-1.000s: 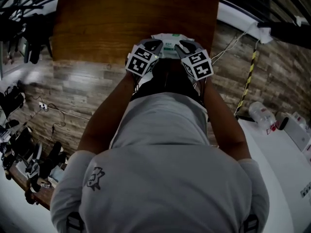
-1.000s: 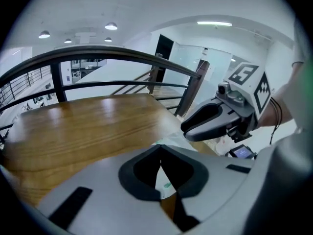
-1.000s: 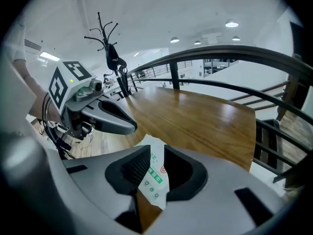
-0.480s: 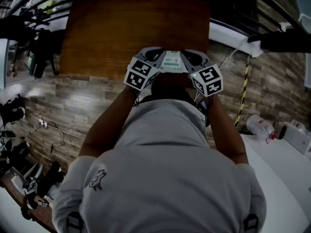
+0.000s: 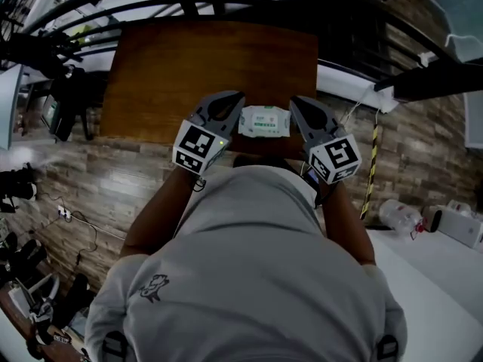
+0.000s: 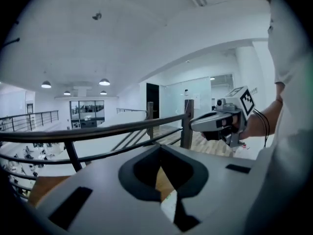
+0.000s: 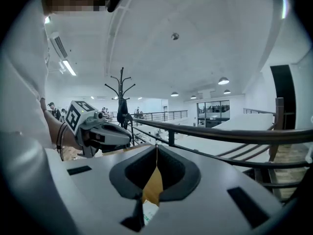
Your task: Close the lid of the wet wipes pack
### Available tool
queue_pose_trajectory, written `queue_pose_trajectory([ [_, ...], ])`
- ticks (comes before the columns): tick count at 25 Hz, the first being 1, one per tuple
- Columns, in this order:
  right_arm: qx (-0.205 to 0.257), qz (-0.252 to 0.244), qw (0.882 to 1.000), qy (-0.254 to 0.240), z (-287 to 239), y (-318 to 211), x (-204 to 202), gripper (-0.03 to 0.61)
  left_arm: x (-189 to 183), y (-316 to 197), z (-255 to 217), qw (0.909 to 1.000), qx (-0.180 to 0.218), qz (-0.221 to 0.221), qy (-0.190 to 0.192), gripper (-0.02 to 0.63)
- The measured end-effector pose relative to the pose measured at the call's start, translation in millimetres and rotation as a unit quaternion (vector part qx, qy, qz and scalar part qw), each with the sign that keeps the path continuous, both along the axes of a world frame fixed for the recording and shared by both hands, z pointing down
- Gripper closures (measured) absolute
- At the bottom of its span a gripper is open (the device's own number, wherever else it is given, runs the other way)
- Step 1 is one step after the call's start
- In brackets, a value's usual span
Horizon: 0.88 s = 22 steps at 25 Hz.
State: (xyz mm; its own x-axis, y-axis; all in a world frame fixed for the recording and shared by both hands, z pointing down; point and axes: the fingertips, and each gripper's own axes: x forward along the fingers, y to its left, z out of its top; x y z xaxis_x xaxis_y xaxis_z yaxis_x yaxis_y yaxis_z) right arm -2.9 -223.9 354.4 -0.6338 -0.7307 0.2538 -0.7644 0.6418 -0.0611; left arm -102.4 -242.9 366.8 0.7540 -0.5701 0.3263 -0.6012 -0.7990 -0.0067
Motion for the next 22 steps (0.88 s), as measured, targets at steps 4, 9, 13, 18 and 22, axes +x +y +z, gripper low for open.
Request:
queue_pose_trajectory([
  [4,0.02,0.008,1.0,-0.02,-20.8,9.7,7.0,0.544,-19.5,3.9,-45.5,0.9983,0.05,-0.019,0.023,0.604],
  [9,0.045,0.024,0.998,-0.048,-54.8,13.2,15.1,0.543,-37.1,0.2,-80.7,0.9942,0.093,-0.042,0.035,0.604],
  [13,0.056,0.026,0.997,-0.039,-63.9,12.3,18.1,0.543,-41.9,-0.6,-89.7,0.9934,0.096,-0.044,0.045,0.604],
  [18,0.061,0.036,0.997,-0.037,-70.1,23.0,17.7,0.543,-45.1,9.8,-96.2,0.9926,0.104,-0.035,0.051,0.604],
  [22,0.052,0.042,0.997,-0.031,-65.5,35.6,24.6,0.543,-43.6,20.7,-92.4,0.9932,0.101,-0.028,0.051,0.604],
])
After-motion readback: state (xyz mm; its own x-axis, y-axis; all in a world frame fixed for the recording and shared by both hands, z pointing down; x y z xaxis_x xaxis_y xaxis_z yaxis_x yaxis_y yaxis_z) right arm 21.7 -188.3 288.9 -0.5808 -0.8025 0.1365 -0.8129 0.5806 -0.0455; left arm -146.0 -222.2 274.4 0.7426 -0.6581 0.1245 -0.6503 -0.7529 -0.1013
